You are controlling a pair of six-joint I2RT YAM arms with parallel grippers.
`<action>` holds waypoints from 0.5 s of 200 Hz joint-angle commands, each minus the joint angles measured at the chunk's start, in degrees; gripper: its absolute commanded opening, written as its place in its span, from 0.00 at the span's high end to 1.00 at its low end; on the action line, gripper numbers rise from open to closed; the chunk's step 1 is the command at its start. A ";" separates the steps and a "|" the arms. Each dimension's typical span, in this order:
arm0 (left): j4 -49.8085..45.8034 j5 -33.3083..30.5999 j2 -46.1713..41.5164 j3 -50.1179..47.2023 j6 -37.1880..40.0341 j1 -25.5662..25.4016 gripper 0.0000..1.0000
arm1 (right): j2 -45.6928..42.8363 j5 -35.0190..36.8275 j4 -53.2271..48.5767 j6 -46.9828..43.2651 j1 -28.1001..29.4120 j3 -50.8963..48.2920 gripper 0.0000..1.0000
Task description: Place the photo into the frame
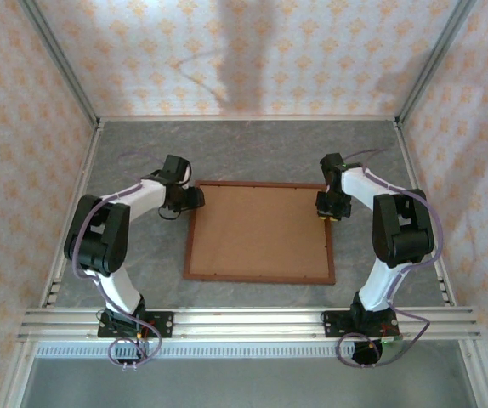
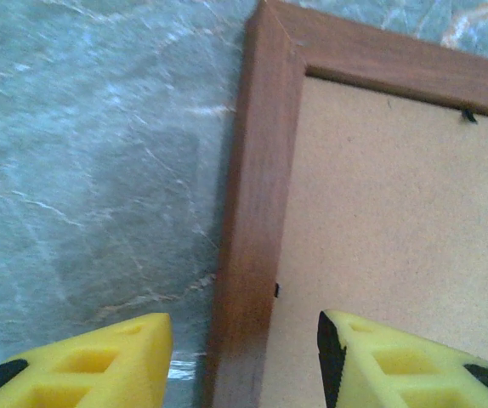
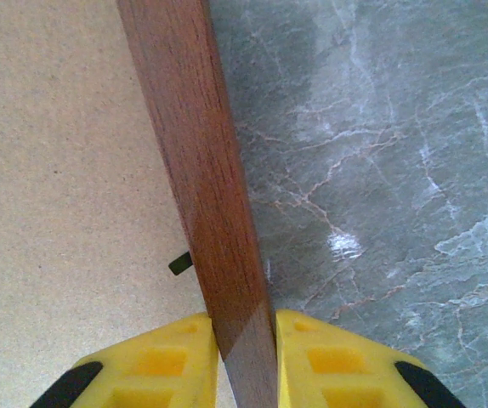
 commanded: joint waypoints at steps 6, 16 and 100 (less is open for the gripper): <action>-0.61 -0.28 -0.22 1.29 -0.63 1.85 0.53 | 0.64 -0.46 0.41 -0.08 -0.20 0.32 0.79; -0.72 0.01 0.53 1.78 -0.50 2.05 0.55 | 0.69 -0.45 0.39 -0.10 -0.24 0.32 0.79; 0.10 2.46 5.43 3.19 0.01 2.20 0.63 | 0.53 -0.13 0.22 -0.17 -0.24 0.40 0.79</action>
